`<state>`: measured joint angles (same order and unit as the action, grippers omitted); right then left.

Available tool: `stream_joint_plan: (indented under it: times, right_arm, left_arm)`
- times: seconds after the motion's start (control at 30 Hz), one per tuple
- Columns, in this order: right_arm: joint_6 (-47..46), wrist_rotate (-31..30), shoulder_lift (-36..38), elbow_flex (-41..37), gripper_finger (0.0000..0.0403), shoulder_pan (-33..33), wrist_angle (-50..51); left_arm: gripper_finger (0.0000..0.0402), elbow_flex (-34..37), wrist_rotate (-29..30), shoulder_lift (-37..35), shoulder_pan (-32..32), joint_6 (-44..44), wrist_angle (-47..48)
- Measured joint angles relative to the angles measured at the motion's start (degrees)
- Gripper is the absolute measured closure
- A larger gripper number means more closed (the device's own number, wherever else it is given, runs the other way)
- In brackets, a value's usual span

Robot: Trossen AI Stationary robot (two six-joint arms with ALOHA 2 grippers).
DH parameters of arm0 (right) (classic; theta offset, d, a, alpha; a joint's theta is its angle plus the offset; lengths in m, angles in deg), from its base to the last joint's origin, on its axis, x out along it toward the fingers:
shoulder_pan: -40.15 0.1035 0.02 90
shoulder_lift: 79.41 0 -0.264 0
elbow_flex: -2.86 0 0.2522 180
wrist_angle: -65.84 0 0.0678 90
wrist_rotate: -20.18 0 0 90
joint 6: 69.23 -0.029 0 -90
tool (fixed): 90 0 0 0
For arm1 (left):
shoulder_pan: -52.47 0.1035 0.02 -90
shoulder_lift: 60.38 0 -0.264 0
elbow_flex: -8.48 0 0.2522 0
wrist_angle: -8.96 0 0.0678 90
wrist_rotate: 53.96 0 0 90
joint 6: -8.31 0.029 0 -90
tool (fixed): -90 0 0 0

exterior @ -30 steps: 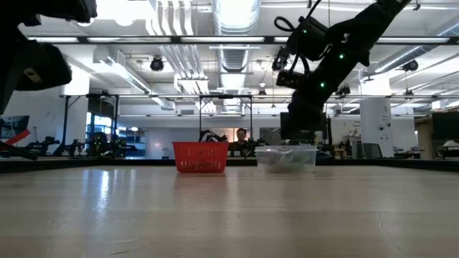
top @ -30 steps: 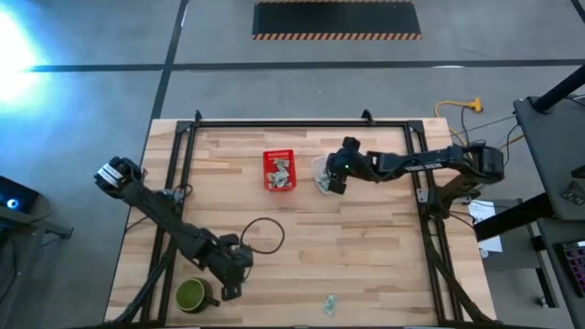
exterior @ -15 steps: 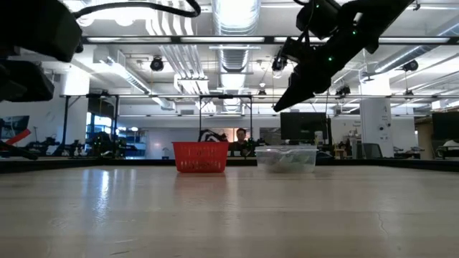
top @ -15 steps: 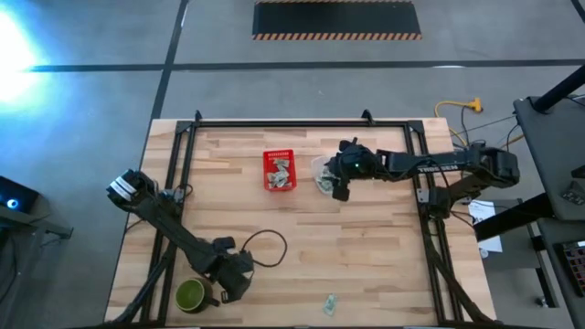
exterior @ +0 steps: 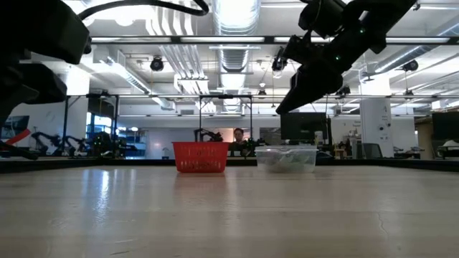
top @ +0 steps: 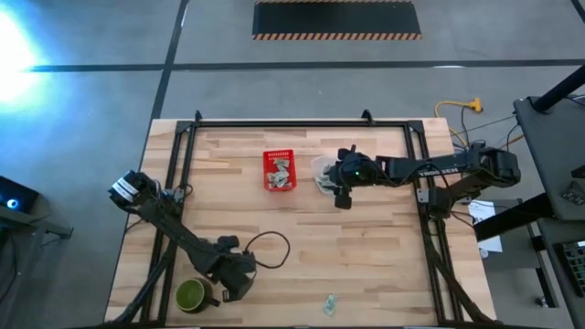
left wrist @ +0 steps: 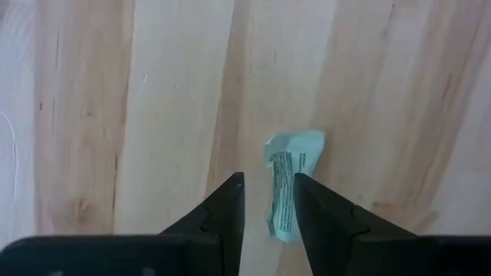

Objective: Pick and place items into bin
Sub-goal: Put the white stevia packet into the red bin

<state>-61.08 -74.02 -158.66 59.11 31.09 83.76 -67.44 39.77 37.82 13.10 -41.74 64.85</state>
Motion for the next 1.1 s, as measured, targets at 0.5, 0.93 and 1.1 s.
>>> stream_joint_plan:
  times: [0.5, 0.93, 1.1]
  right_arm:
    - [-0.73, -0.04, 0.00, -1.70, 0.0216, 0.09, -0.21]
    - [-1.32, -0.04, 0.00, -1.79, 0.0220, 0.07, -0.24]
    - [-1.28, -0.04, 0.00, -1.79, 0.0221, 0.07, -0.22]
  left_arm:
    - [0.0225, 0.69, 0.70, 0.07, 0.02, 2.51, -5.56]
    - [0.0223, 3.50, -1.93, 0.13, 0.00, 2.47, -9.24]
    - [0.0223, 4.05, -2.02, 0.13, -0.02, 2.47, -9.20]
